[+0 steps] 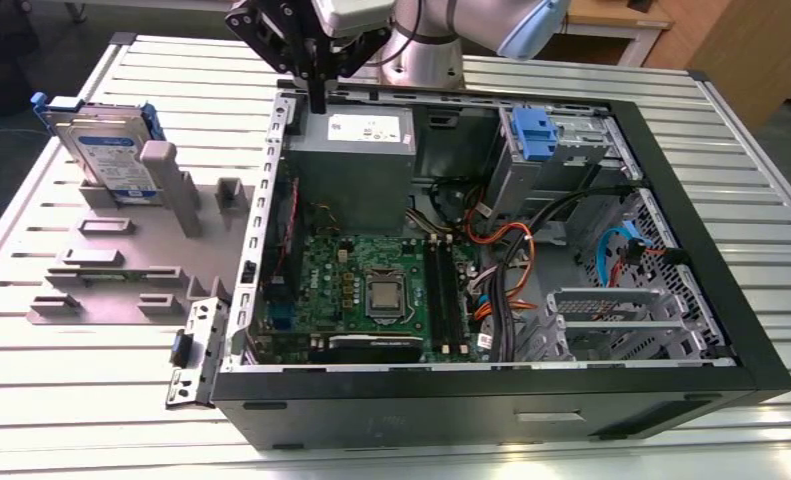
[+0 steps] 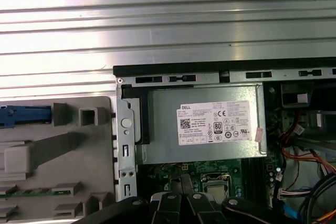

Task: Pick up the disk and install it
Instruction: 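Reach for the disk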

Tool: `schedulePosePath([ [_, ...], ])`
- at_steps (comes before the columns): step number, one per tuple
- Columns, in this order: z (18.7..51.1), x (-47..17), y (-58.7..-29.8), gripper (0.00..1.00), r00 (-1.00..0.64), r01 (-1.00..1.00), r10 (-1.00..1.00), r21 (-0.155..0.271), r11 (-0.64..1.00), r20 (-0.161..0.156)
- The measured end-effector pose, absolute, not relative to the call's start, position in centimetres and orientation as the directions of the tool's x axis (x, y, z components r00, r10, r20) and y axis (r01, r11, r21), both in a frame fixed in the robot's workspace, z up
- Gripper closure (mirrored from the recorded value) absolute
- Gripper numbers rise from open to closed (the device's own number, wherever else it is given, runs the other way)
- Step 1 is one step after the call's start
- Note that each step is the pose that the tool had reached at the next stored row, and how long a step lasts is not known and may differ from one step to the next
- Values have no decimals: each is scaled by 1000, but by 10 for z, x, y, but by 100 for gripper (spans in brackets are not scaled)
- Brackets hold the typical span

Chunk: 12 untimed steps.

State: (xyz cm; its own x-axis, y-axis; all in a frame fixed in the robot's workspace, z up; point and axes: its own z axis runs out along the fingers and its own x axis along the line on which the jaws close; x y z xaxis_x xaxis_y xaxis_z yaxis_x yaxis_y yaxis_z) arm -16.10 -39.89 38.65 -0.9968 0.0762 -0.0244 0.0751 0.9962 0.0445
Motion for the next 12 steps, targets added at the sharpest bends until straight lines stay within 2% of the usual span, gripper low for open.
schedulePosePath([
  [12,386,-165,-399,89,-997,75,76,44,996,-24],
])
